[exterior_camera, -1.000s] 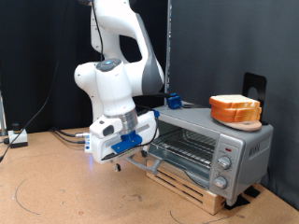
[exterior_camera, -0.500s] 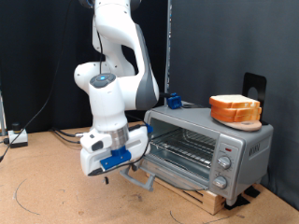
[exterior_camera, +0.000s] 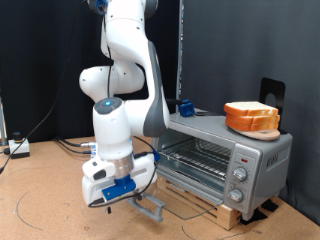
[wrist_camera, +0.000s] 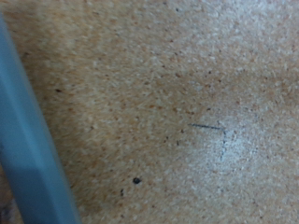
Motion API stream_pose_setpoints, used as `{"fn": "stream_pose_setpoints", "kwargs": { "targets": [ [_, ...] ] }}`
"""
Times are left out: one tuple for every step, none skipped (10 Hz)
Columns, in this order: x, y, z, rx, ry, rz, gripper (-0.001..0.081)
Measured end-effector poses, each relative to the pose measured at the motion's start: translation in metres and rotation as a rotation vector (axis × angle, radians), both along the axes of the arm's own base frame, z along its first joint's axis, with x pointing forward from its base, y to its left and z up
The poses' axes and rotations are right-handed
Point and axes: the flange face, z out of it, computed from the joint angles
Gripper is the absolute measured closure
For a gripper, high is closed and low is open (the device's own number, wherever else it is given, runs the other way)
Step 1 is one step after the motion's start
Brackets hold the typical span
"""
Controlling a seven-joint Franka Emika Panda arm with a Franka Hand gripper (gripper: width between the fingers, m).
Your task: Make a piece of toast with the oven
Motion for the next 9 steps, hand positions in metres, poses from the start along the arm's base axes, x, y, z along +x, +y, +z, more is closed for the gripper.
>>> {"fn": "stream_pose_setpoints", "kwargs": {
  "targets": [
    [0.000,0.001,-0.010,0.001,0.012,-0.007,-0.0001],
    [0.000,0.001,-0.016,0.000,0.016,-0.016,-0.0001],
    [0.000,-0.001,-0.020,-0.002,0.019,-0.024,-0.0001],
    [-0.002,-0.005,-0.022,0.003,0.014,-0.027,-0.0001],
    [-0.003,-0.011,-0.021,0.010,-0.001,-0.020,-0.0001],
    [-0.004,-0.018,-0.019,0.015,-0.014,-0.010,-0.0001],
    [-0.006,-0.027,-0.014,0.017,-0.030,0.000,-0.0001],
    [-0.008,-0.036,-0.006,0.014,-0.050,-0.004,-0.0001],
    [-0.010,-0.045,0.004,0.002,-0.063,-0.007,-0.0001]
  ]
}}
